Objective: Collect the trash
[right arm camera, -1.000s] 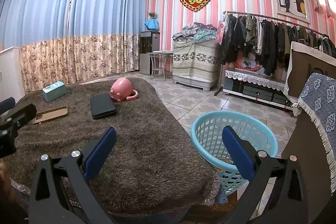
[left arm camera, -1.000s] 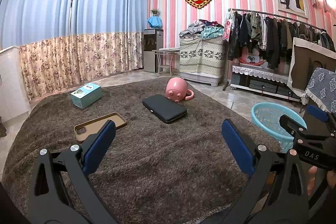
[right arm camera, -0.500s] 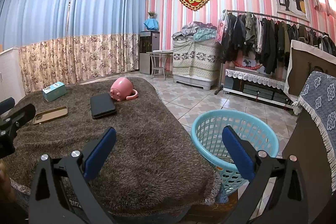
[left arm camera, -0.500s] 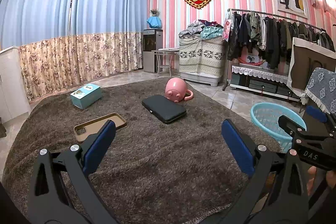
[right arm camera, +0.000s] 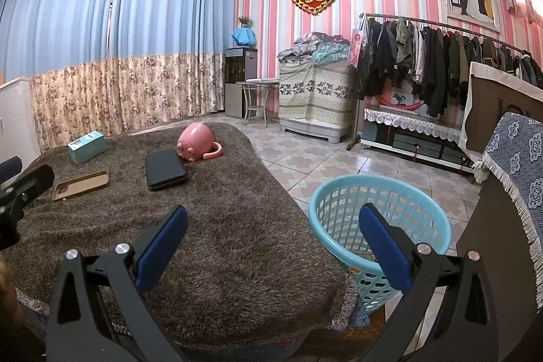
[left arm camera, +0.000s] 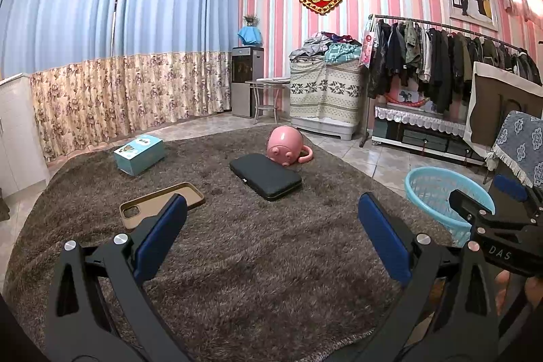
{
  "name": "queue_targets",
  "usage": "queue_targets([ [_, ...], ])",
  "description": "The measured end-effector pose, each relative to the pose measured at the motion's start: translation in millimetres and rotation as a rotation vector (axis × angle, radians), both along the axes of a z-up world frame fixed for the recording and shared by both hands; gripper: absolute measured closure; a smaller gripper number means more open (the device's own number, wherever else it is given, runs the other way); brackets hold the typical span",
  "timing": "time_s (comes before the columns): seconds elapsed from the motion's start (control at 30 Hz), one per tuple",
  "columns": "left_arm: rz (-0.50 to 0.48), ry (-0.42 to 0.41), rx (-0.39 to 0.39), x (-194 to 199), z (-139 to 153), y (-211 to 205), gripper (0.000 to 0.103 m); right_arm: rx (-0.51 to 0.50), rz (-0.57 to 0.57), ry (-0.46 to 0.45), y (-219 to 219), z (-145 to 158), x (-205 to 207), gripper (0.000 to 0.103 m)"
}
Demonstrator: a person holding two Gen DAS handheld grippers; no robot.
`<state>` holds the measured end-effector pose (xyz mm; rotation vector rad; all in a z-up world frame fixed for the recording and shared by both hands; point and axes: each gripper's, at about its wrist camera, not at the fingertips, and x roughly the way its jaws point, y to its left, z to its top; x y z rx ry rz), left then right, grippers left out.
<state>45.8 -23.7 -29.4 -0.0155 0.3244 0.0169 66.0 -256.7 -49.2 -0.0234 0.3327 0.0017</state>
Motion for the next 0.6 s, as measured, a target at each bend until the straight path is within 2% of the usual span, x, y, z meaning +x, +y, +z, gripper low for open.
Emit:
queue_targets([
  [0.6, 0.001, -0.001, 0.0, -0.1, -0.1, 1.2, 0.005, 0.0, 0.0, 0.001, -0.9, 0.9, 0.2, 0.004],
])
